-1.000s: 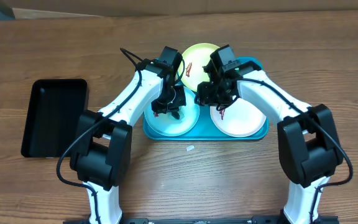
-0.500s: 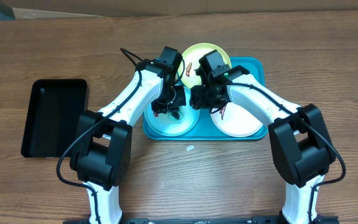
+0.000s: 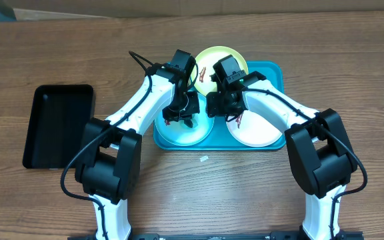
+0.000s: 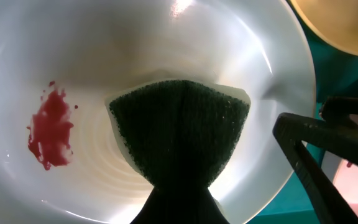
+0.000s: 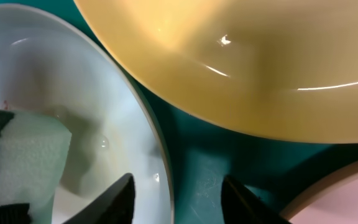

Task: Clean dirty plates on tray and stack at the side
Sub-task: 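Grasp the light-blue plate rim with the right gripper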

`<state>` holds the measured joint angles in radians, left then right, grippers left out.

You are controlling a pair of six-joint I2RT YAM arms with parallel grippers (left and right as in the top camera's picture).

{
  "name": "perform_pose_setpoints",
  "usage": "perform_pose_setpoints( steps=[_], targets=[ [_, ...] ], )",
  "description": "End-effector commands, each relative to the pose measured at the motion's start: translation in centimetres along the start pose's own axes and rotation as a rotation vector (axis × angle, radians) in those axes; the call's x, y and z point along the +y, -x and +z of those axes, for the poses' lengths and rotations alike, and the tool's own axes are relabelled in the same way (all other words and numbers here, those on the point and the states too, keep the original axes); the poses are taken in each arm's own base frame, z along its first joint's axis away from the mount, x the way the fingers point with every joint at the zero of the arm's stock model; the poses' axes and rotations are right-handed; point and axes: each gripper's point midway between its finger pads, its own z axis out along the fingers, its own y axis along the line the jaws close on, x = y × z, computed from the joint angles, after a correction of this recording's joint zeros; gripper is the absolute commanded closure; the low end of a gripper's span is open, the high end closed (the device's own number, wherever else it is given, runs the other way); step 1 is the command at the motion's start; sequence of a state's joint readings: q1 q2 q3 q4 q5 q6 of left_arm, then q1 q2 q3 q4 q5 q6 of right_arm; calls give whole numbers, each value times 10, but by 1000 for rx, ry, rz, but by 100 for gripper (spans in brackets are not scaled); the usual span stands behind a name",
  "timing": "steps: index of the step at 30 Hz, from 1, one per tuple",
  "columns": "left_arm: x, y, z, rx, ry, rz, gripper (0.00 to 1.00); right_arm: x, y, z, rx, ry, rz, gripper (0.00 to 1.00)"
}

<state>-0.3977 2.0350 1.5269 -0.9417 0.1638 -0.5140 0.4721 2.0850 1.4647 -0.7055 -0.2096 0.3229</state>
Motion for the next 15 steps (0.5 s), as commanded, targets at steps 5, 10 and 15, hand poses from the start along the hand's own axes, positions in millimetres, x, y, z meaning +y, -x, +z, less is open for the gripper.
perform_pose_setpoints(
  steps=[5,10,15],
  targets=[
    [-2,-2,-1,3,-10,23,96,-4,-7,13,2,12,47,56],
    [-2,-3,-1,9,-10,22,96,-5,-9,13,12,8,49,55],
    [-2,-2,-1,3,-13,32,96,-5,-10,13,15,10,47,55]
  ],
)
